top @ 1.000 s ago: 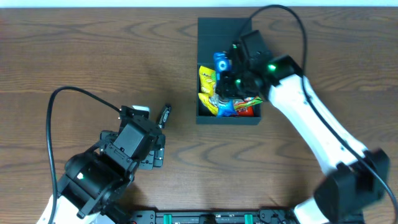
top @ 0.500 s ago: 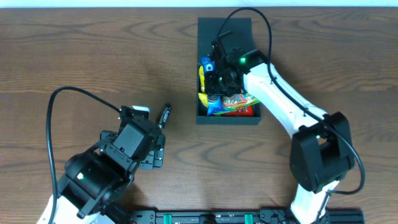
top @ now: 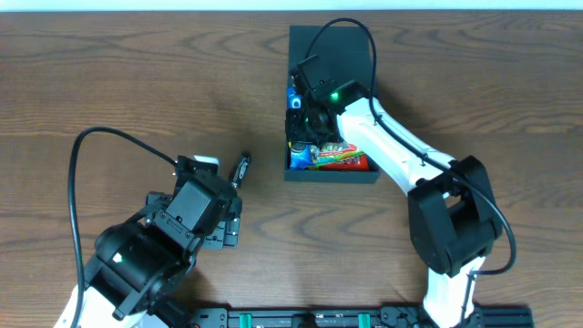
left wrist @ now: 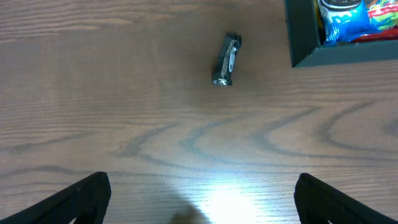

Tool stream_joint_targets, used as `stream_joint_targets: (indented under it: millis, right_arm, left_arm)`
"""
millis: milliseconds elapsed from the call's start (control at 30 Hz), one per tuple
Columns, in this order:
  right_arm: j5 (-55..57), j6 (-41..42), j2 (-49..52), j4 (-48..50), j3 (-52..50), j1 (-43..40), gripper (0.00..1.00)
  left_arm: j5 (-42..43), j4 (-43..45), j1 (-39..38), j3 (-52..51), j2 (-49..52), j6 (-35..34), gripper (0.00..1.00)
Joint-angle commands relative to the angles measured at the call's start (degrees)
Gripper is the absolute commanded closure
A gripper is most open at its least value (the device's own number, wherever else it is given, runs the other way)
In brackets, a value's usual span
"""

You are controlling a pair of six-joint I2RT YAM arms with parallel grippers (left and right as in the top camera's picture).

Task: Pack container
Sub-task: 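Carry the OREO pack left over the black box, then lower the OREO pack upright into the box's left side and release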

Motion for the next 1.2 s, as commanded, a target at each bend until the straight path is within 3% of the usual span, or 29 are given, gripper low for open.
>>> stream_joint_targets:
  millis: [0,67,167,267,333,833,1167]
  right_arm:
    - [2.54,0.68,1.36,-0.85,1.11,0.79,0.98]
    - [2.56,0.68,1.36,-1.44,1.11,0.79,0.91]
    - [3.04,0.68,1.36,-1.73,1.11,0.79,0.66]
    - [3.17,0.68,1.33,-1.95,1.14,0.74,0.18]
    - [3.17,0.70,1.18,-2.03,1.14,0.74,0.02]
    - [3.13,0.70,-9.60,-4.22,1.25,0.74,0.01]
    - [2.45,0.00,-10.03,-10.99,1.03,0.83,0.01]
  left_arm:
    - [-0.04,-0.72,0.09,0.13,-0.24,-0.24,0.05]
    - [-0.04,-0.72,0.09,0.13,-0.24,-0.24,0.05]
    - [-0.04,-0.70,0.09,0.13,-0.24,-0.24,0.05]
    - [-0.04,-0.72,0.09,0.13,-0.24,-0.26,0.05]
    - [-0.04,-0.72,0.09,0.13,-0.24,-0.24,0.05]
    - [-0.04,-0.68,0.09,0.13,-0.24,-0.26,0.05]
    - [-0.04,-0.68,0.09,0.13,-0.24,-0.26,0.05]
